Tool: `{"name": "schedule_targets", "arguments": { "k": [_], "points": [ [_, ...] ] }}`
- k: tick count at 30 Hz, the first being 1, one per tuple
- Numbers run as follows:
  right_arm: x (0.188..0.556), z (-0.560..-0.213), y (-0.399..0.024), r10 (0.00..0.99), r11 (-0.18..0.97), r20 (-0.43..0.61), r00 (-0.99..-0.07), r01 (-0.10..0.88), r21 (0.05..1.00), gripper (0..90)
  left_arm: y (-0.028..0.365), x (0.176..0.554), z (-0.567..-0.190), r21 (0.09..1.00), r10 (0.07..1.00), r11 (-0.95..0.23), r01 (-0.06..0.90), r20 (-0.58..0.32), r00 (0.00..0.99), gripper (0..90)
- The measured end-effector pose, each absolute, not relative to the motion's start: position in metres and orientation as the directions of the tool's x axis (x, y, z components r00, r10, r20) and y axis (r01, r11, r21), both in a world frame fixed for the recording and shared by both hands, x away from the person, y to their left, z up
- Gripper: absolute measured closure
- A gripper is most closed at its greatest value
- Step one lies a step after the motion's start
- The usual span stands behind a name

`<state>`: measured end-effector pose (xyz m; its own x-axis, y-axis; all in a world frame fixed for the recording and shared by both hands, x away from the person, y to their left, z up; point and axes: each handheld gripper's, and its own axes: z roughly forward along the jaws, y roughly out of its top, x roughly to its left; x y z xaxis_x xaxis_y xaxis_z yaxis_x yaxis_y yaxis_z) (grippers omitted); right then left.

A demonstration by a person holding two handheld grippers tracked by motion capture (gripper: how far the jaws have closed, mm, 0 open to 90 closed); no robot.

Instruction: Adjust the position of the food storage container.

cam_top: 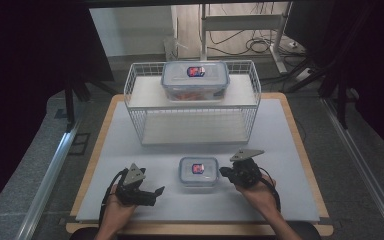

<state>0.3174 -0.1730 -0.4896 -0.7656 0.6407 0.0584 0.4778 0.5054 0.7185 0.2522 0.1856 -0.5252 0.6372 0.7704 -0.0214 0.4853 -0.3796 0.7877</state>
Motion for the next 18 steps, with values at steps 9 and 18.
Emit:
{"name": "schedule_targets", "arguments": {
  "k": [9, 18],
  "points": [
    [0.319, -0.486, -0.201, 0.672, 0.466, 0.047, -0.739, 0.471, 0.749, 54.7, 0.189, 0.253, -0.527, 0.794, 0.763, -0.365, 0.485, -0.044, 0.645, 7.4],
    [0.322, -0.488, -0.214, 0.653, 0.419, 0.100, -0.751, 0.469, 0.778, 26.3, 0.189, 0.253, -0.529, 0.789, 0.757, -0.364, 0.496, -0.060, 0.651, 8.3]
  ]
}}
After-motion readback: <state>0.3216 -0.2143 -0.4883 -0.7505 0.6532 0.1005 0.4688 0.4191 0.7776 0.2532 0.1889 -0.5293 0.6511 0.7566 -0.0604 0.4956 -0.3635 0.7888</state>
